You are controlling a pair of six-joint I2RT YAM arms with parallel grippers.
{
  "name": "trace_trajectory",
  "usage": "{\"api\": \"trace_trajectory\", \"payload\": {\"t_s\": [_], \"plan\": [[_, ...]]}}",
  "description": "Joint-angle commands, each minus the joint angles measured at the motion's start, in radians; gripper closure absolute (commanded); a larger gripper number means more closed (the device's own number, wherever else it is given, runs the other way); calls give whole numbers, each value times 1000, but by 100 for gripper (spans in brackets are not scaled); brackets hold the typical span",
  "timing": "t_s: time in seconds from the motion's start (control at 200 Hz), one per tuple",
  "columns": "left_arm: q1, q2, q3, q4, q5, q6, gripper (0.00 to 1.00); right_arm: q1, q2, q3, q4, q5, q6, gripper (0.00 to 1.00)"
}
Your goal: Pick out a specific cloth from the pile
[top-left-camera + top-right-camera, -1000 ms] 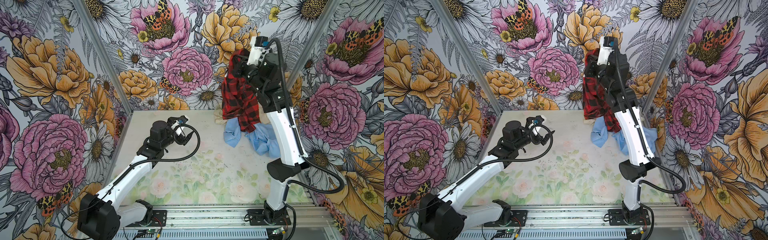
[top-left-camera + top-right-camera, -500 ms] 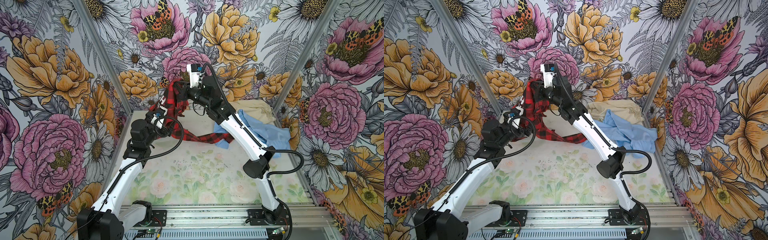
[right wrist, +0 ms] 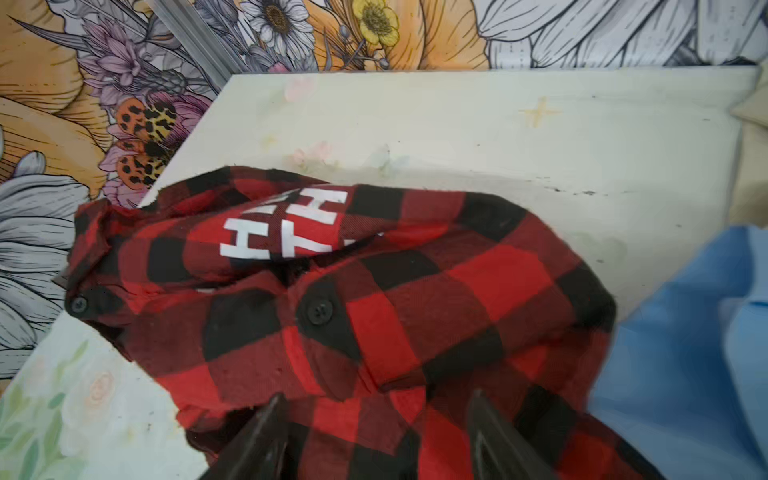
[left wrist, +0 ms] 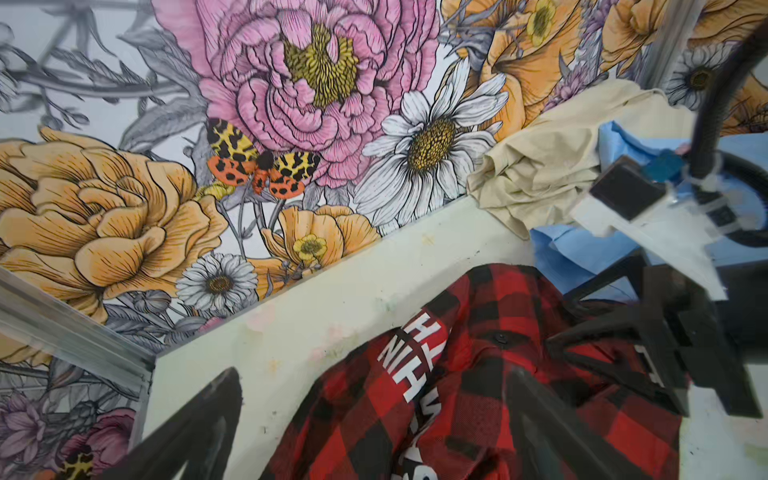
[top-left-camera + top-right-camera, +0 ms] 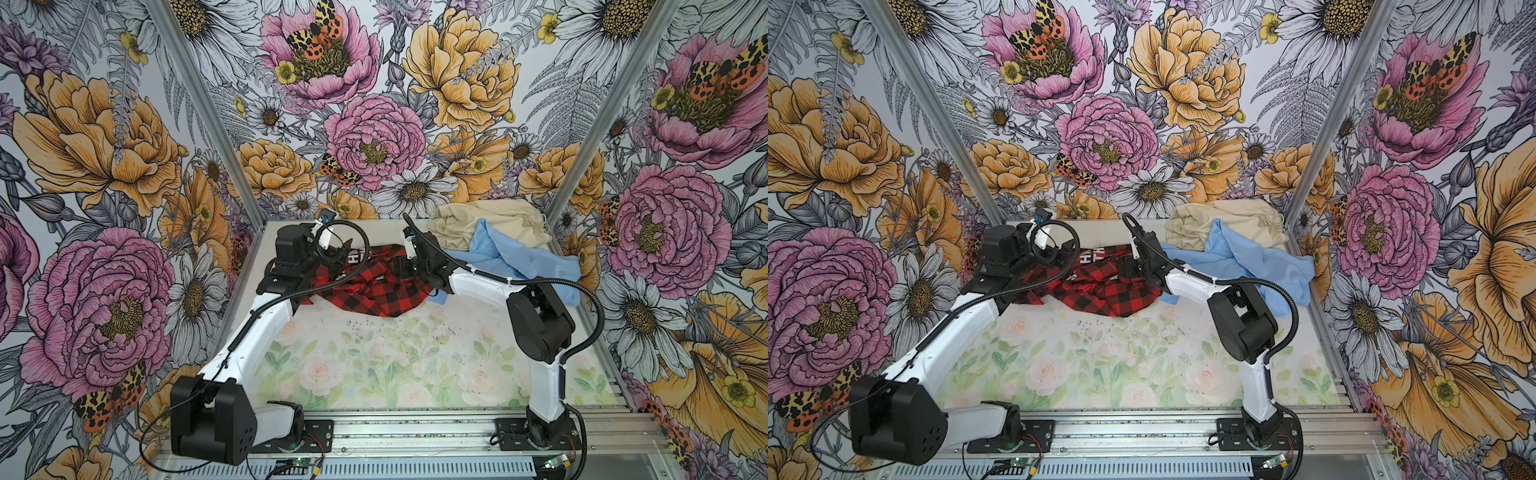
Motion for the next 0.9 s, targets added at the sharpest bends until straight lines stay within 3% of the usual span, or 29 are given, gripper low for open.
{"api": "trace_trajectory", "payload": {"t_s": [0.0,0.01,0.03,0.255,0.38,0.585,0.691,0.751,0.811,0.851,0.891], "plan": [[5,121,89,-229,9,-42,1,5,-188,-26,50,66,-155,10],[4,133,97,-240,21,-42,1,4,-198,-34,50,74,-166,4],[4,154,108,-261,37,-42,1,5,-212,-52,50,95,-186,1],[-37,317,177,-378,21,-36,1,-13,-327,-217,111,184,-325,0],[-70,385,203,-385,18,-32,1,-15,-347,-335,253,132,-404,1],[-110,565,289,-444,-70,-43,1,-1,-340,-614,648,67,-321,2],[-120,629,333,-474,-156,-69,3,-1,-312,-656,769,48,-299,2],[-125,638,341,-474,-197,-83,10,7,-304,-646,765,27,-290,2],[-125,645,352,-473,-216,-97,26,18,-295,-644,777,24,-290,2],[-122,650,364,-475,-221,-106,46,19,-289,-642,780,26,-286,2],[-118,652,378,-473,-226,-122,74,19,-285,-643,789,30,-280,2]]}}
